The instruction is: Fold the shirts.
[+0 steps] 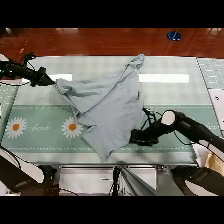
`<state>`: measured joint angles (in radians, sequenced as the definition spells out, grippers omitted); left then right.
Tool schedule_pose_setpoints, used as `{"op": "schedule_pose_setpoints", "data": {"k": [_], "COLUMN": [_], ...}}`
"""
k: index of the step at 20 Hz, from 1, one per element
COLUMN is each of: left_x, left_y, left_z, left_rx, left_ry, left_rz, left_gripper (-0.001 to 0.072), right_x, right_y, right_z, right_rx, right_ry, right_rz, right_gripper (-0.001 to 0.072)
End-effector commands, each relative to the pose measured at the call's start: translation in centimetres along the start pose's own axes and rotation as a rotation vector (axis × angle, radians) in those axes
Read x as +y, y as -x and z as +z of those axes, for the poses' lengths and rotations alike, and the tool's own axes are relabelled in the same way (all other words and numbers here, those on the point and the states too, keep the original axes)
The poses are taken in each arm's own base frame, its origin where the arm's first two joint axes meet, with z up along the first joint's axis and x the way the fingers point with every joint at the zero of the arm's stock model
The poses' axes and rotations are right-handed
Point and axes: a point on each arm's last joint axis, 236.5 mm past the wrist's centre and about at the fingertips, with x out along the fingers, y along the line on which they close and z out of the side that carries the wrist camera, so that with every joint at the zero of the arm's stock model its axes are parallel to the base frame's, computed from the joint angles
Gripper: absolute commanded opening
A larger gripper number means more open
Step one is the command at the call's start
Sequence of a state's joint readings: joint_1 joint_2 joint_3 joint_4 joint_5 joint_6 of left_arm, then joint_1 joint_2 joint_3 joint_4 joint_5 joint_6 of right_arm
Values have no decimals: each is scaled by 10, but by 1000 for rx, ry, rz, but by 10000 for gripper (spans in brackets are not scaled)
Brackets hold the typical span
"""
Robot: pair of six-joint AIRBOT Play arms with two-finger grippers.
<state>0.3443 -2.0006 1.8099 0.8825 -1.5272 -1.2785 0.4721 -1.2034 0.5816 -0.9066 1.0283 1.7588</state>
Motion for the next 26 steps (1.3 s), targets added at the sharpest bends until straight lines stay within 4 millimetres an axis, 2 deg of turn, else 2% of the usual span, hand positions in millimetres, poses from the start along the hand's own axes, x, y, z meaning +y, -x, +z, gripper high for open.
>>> {"op": "schedule_pose_setpoints", "data": {"k": [1, 5, 8, 9, 10, 12, 13, 15, 16, 18, 20, 22, 24, 26], "left_x": [-3, -3, -3, -3, -4, -20, -36, -84, -111, -171, -237, -301, -354, -401], "left_y": [0, 0, 0, 0, 0, 5, 12, 42, 66, 125, 192, 255, 310, 363], "left_z": [-6, -7, -8, -8, -8, -5, 1, 19, 30, 42, 35, 6, -38, -88], "left_rx": [25, 30, 37, 36, 36, 16, -16, -130, -209, -369, -518, -649, -785, -965], "left_ry": [-4, -2, -4, -4, -9, -20, -35, -83, -108, -198, -318, -468, -613, -746], "left_rz": [-8, -10, -12, -12, -16, -70, -124, -272, -350, -482, -583, -619, -586, -540], "left_gripper": [24, 24, 24, 24, 24, 23, 22, 21, 21, 20, 20, 20, 19, 20], "right_x": [25, 32, 31, 32, 32, 44, 56, 85, 101, 125, 140, 150, 156, 160], "right_y": [-22, -33, -37, -37, -35, -23, -7, 43, 80, 165, 258, 354, 443, 518], "right_z": [25, 31, 42, 45, 49, 52, 56, 68, 74, 77, 71, 54, 28, -6], "right_rx": [-104, -111, -139, -156, -168, -203, -243, -376, -461, -642, -851, -1077, -1293, -1487], "right_ry": [-36, -72, -113, -117, -117, -24, 41, 164, 207, 282, 340, 388, 422, 466], "right_rz": [73, 110, 118, 123, 127, 146, 161, 190, 211, 236, 249, 260, 263, 242], "right_gripper": [527, 524, 347, 158, 35, 34, 33, 33, 33, 33, 33, 32, 32, 32]}}
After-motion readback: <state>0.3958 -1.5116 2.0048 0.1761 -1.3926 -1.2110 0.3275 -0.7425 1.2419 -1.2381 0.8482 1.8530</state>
